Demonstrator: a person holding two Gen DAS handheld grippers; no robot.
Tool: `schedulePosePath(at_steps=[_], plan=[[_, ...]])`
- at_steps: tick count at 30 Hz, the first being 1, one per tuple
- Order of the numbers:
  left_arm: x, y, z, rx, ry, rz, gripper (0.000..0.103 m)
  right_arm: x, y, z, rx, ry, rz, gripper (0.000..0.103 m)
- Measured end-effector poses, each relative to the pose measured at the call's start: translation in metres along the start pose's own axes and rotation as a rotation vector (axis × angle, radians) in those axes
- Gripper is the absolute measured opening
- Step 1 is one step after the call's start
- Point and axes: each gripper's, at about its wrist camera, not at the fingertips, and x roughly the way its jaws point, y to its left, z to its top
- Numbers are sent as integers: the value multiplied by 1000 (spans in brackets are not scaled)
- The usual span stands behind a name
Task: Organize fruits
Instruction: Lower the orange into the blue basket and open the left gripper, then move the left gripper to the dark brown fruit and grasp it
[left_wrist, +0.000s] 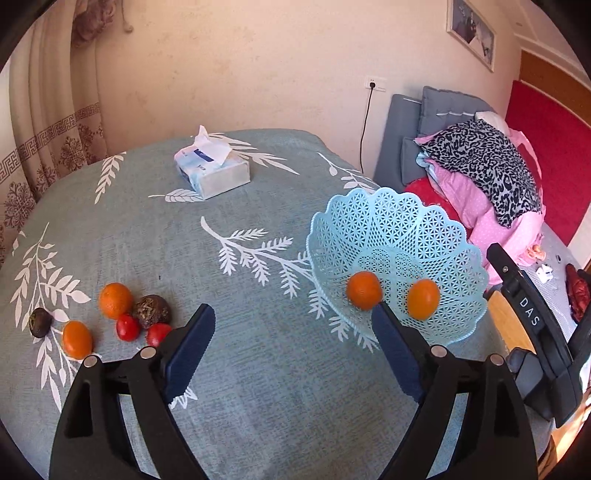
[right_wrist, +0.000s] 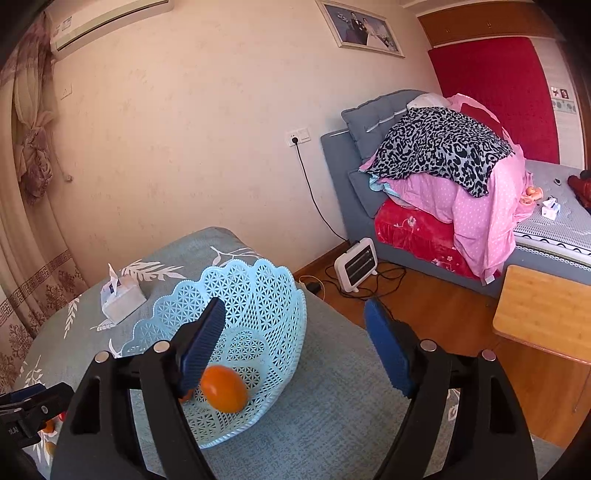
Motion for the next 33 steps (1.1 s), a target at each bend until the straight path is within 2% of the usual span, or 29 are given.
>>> schedulePosePath(at_steps=[14, 26, 33], plan=[[-20, 79, -12, -135, -7, 138, 88, 1, 7, -3, -49, -1, -19, 79], [-39, 184, -35, -328, -14, 312, 88, 6, 15, -6, -86, 3, -42, 79], [-39, 237, -37, -427, -7, 374, 88, 7, 17, -8, -106, 7, -55, 80]])
